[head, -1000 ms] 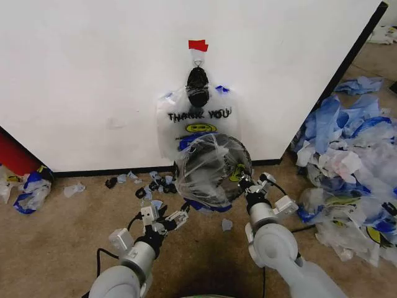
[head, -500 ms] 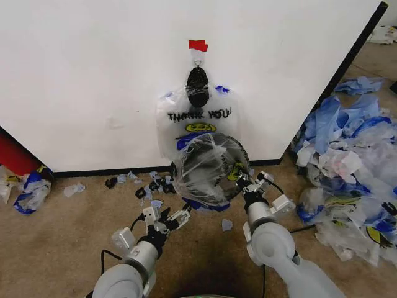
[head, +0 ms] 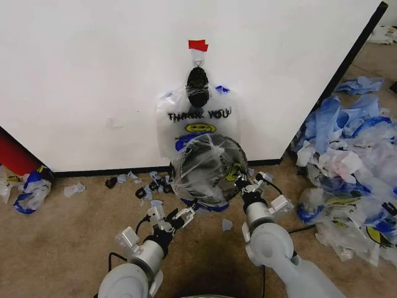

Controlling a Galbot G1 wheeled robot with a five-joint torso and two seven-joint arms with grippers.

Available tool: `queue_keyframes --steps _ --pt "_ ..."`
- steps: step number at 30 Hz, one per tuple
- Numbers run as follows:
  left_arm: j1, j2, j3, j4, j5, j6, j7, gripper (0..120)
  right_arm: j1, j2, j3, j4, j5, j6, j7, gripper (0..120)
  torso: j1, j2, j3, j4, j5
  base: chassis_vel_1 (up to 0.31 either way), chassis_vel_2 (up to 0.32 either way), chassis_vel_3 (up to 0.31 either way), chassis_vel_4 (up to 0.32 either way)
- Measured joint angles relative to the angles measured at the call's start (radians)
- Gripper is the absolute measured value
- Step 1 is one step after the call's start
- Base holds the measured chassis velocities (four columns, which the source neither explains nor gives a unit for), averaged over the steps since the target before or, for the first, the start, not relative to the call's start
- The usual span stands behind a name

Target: Pick up the garbage bag from the wall and place it over the trash bin.

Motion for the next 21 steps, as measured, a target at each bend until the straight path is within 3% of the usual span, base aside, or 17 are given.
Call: queue_keyframes --steps 14,16,21 --pt "-0.016 -0.024 -0.002 0.008 -0.002 -0.010 0.008 91 -0.003 -0.001 0.000 0.000 -0.005 0.001 -0.005 0 0.000 0.000 0.000 0.0000 0.0000 0.000 0.000 0.000 0.000" --pt "-0.015 -0.024 -0.002 0.006 -0.004 -0.013 0.016 80 -0.002 -0.001 -0.001 -0.001 -0.005 0.001 -0.005 0 0.000 0.000 0.000 0.0000 0.0000 0.000 0.000 0.000 0.000" --pt "-0.012 -0.034 -0.006 0.014 0.001 -0.021 0.030 65 -0.002 -0.001 -0.003 -0.004 -0.006 0.001 -0.009 0 0.000 0.000 0.000 0.0000 0.0000 0.000 0.000 0.000 0.000"
